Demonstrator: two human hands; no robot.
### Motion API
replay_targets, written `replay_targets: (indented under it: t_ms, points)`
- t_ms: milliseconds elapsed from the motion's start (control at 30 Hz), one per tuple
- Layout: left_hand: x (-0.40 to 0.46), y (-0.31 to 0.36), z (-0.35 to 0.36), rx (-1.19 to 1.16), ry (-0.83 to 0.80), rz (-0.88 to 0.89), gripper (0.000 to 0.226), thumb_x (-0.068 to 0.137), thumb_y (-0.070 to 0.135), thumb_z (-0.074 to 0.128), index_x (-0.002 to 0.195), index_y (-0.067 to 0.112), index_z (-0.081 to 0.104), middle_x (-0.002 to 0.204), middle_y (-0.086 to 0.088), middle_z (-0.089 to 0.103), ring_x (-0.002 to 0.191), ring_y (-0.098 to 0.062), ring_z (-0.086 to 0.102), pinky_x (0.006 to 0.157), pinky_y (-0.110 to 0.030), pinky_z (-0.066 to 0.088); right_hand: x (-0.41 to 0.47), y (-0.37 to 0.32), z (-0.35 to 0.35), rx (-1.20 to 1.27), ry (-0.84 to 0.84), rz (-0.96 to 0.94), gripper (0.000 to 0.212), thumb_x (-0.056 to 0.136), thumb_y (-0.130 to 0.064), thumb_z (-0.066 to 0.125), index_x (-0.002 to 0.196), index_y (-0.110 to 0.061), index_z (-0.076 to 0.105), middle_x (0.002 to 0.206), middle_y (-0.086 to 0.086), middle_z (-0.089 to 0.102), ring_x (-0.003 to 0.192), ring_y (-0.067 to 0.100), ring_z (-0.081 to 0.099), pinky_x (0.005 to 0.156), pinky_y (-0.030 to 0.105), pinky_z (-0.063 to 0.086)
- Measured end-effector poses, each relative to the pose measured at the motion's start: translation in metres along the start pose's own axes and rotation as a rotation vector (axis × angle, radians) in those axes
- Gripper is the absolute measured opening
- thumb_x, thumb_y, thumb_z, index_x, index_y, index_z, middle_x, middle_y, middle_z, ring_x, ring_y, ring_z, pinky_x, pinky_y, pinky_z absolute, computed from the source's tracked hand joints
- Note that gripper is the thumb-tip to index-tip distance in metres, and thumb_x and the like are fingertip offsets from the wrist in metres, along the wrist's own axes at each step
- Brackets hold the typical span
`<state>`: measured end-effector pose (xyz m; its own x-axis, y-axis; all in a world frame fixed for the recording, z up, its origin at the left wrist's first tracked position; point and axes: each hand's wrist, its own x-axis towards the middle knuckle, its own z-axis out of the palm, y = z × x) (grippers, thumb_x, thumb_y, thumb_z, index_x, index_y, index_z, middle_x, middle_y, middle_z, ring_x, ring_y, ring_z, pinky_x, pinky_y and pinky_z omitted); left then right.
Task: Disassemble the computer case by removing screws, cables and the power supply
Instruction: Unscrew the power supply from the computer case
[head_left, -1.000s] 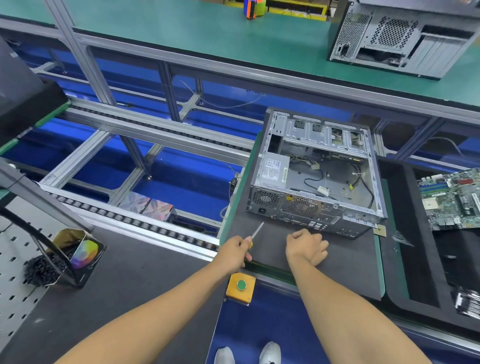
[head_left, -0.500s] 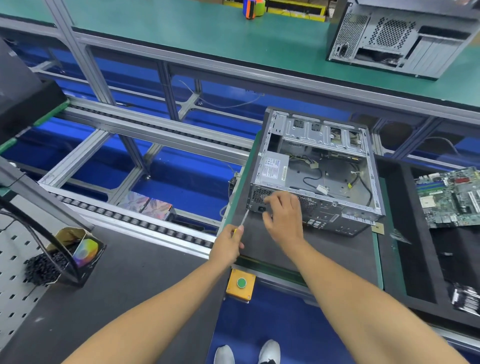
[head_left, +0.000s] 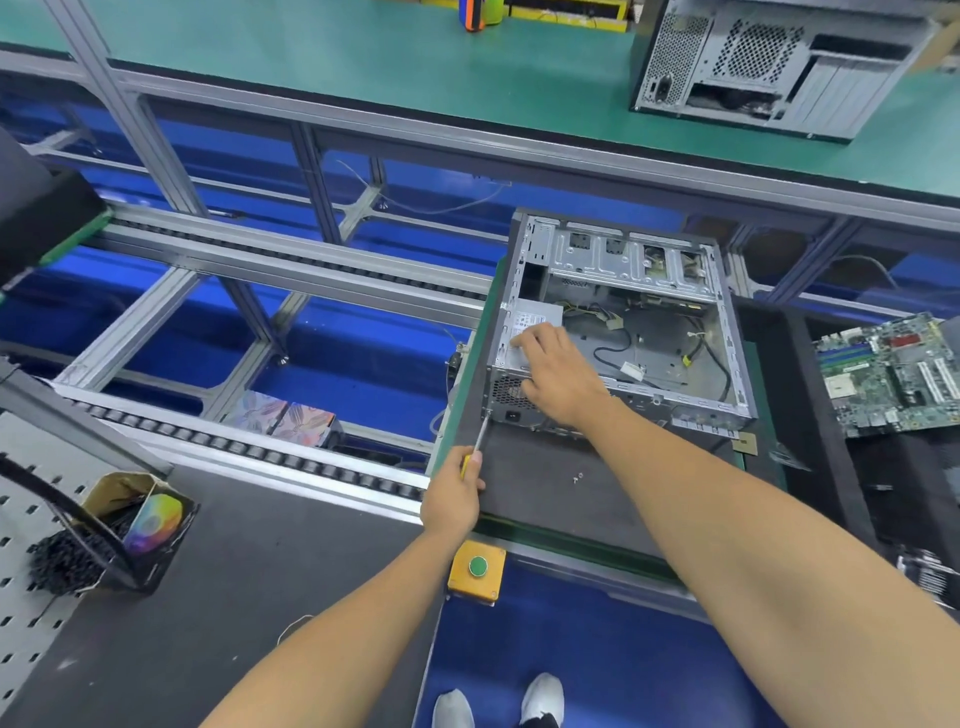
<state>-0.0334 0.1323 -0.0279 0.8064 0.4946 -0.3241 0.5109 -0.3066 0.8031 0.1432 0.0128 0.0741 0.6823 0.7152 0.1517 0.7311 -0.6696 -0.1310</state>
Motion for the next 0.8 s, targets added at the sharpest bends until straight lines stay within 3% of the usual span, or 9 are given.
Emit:
replay_targets:
  t_ms: [500,700,800]
  points:
    - [0.006,-0.005,0.009,0.021,0.029,-0.005,0.026,0.107,0.052,0.036,0.113,0.035,0.055,0.084,0.008,0.069,0.08,-0.018,0.067,0.082,-0.041,0.054,0.0,-0.004,-0.005,-0.041,-0.055,0.008,0.051,0.088,-0.014,0.058,0.138,-0.008,0.046,0.136,0.013,0.042,0.121,0.032,0.037,0.106,0.039,0.036]
    - [0.003,-0.002,0.014,0.132,0.102,0.01,0.022,0.107,0.052,0.038,0.109,0.036,0.053,0.079,0.011,0.067,0.076,-0.008,0.061,0.064,-0.032,0.04,0.0,-0.006,-0.005,-0.053,-0.048,0.011,0.047,0.088,-0.013,0.058,0.134,-0.008,0.047,0.133,0.013,0.044,0.117,0.032,0.038,0.103,0.04,0.038]
    - [0.003,-0.002,0.021,0.055,0.095,0.0,0.02,0.106,0.052,0.04,0.104,0.035,0.051,0.078,0.01,0.067,0.076,-0.014,0.064,0.069,-0.037,0.049,0.0,-0.007,-0.004,-0.051,-0.043,0.013,0.045,0.087,-0.013,0.059,0.131,-0.009,0.048,0.13,0.013,0.045,0.116,0.032,0.038,0.101,0.041,0.039]
